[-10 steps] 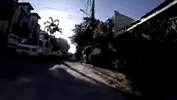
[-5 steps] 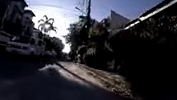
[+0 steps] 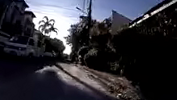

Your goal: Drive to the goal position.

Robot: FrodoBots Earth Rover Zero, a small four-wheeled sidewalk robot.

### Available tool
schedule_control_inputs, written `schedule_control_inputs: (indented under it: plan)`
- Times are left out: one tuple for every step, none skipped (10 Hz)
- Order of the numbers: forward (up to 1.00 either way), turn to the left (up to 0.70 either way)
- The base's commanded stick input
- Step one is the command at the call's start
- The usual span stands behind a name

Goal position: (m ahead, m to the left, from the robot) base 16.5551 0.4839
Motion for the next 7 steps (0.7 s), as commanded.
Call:
schedule_control_inputs:
  plan:
    - [0.7, 0.04]
    - [0.7, 0.0]
    - [0.7, 0.0]
    - [0.7, 0.0]
    - [0.7, 0.0]
    - [0.7, 0.0]
    - [0.7, 0.0]
